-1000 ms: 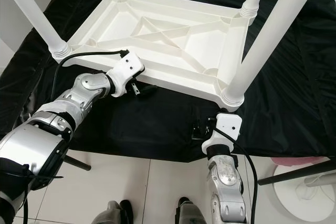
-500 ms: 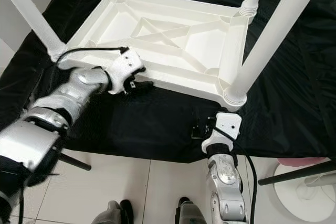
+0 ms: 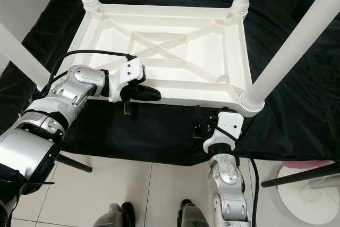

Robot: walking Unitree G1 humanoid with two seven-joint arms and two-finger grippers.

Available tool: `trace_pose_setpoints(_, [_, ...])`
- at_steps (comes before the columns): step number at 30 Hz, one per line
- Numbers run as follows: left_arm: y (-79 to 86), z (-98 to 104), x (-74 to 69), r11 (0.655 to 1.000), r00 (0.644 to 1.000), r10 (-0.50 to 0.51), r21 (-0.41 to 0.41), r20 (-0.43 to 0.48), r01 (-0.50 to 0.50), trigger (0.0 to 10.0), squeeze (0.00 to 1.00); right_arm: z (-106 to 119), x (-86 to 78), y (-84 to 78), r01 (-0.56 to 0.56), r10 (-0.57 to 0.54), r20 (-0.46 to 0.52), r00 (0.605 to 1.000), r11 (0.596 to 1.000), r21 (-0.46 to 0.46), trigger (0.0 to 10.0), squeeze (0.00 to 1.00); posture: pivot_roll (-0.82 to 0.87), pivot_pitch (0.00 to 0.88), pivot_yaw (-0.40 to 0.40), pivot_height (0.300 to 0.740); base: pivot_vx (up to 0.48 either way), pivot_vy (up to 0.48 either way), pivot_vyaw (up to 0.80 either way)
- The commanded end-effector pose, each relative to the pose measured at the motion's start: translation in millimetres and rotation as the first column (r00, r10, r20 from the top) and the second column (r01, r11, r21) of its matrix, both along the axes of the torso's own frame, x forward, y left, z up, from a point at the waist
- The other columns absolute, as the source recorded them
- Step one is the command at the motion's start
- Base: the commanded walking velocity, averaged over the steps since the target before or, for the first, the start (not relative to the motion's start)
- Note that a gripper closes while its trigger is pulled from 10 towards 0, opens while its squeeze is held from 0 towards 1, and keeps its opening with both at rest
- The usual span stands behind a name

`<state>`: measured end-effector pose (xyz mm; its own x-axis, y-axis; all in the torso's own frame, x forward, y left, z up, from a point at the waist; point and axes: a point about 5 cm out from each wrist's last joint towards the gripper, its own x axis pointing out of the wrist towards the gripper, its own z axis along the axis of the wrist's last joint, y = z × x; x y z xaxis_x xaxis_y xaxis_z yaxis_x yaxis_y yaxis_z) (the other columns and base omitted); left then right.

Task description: Building children table

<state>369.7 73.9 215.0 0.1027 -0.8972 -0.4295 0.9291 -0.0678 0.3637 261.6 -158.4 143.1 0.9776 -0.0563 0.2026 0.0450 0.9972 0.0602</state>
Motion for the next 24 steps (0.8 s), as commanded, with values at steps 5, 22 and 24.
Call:
trace_pose_setpoints(5, [-1.6,-18.8,-11.6,0.989,0.985,-0.13,0.051,-0.115,0.137,10.0,0.46,-7.3,3.4,2.5,-0.014,0.014,-0.03,0.999,1.0,0.013,10.0,0.0,-0.11,0.201,0.089,0.74,0.0,0.0,0.0])
trace_pose_setpoints(22, [-11.6,27.1,-14.8,0.848,0.987,0.155,-0.519,0.05,-0.107,10.0,0.0,-0.5,19.2,-7.5,0.0,-0.001,0.006,1.0,1.0,0.01,10.0,0.0,-0.06,0.174,0.059,0.74,0.0,0.0,0.0])
trace_pose_setpoints(24, [-9.6,28.5,-17.1,0.821,0.979,0.197,-0.555,0.053,-0.136,10.0,0.0,-0.2,19.8,-7.5,0.002,-0.002,0.009,1.0,1.0,0.009,10.0,0.0,-0.05,0.172,0.05,0.74,0.0,0.0,0.0])
